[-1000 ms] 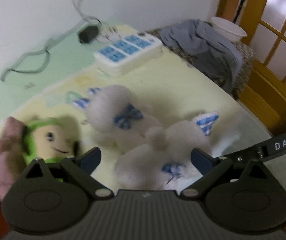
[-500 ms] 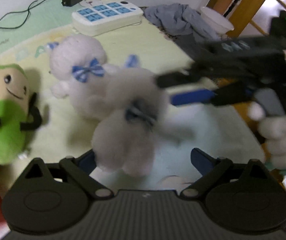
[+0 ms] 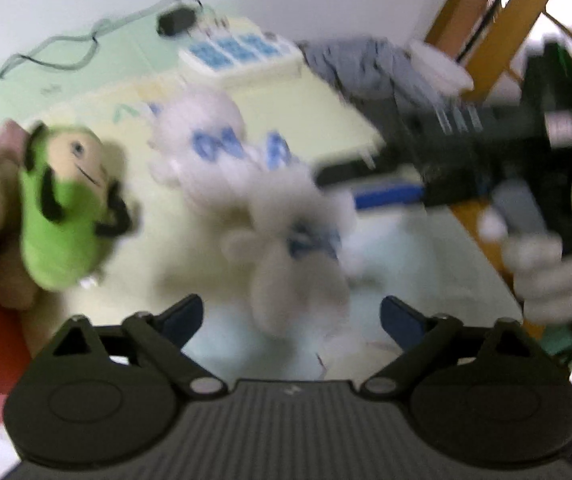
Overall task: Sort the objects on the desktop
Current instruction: 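Grasp the white bunny with blue plaid ears with the right tool, then carry the bunny plush over the red box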
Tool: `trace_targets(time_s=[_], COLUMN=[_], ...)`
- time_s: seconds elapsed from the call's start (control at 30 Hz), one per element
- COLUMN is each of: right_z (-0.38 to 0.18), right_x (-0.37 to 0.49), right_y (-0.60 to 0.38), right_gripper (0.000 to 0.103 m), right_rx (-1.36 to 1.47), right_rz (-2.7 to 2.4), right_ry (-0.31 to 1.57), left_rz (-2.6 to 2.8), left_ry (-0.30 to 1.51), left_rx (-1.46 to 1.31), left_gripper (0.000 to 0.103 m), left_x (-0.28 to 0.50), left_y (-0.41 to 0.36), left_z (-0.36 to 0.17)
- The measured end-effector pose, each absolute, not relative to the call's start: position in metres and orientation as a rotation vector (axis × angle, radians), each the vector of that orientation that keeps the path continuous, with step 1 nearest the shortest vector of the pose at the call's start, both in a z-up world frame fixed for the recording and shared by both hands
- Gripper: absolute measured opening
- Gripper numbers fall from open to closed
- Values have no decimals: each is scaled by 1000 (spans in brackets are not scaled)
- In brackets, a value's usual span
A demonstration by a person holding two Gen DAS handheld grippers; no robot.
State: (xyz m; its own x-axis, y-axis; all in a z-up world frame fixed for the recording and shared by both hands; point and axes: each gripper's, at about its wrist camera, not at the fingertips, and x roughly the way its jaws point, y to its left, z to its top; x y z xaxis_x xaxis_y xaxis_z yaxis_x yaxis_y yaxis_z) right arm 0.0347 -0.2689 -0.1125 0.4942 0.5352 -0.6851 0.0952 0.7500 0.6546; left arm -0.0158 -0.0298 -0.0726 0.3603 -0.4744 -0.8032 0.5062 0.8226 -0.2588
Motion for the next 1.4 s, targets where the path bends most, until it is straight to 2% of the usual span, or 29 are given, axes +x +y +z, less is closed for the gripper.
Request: trace_targets(time_s=[0.07,0.17,0.27,0.33,0.37,0.53,0.57,0.63,1.0,1.4], right_z=[-116,-125,-135,-141,-143,-153,-154,-153,-110,-47], right_x=[28,24,26,28,29,34,34,34,4,-26], right_y=[-276,-279,-280,-277,-275,-266,-264,-261,-246,-174], right_gripper=[65,66,67,70,70,70,66,64,62,61], right_rx=[712,736,817,854,870,946,957,958,739,596], right_rz=[287,275,291,301,308,338,349,376,437,537], right_ry=[1031,1042,1052,1059,1061,1063,1068,1072,1092,1036], left_rz=[-625,-640,-645,-645,-641,-626,-623,-619,-672,-684], left_ry=[1015,1022,1049,1088,1105,1111,1108,1098,1077,945], left_rx=[35,64,87,74,70,87,94,108,53,-7], left_gripper=[98,93,82,71,70,67,67,67,67,67], left_x=[-4,12,24,31,33,30,29,22,-28,-71], left_y=[-32,-51,-68,-72,-73,-72,-73,-74,-58,35], left_z=[-70,-76,-91,-103,-108,-111,-110,-108,-83,-24])
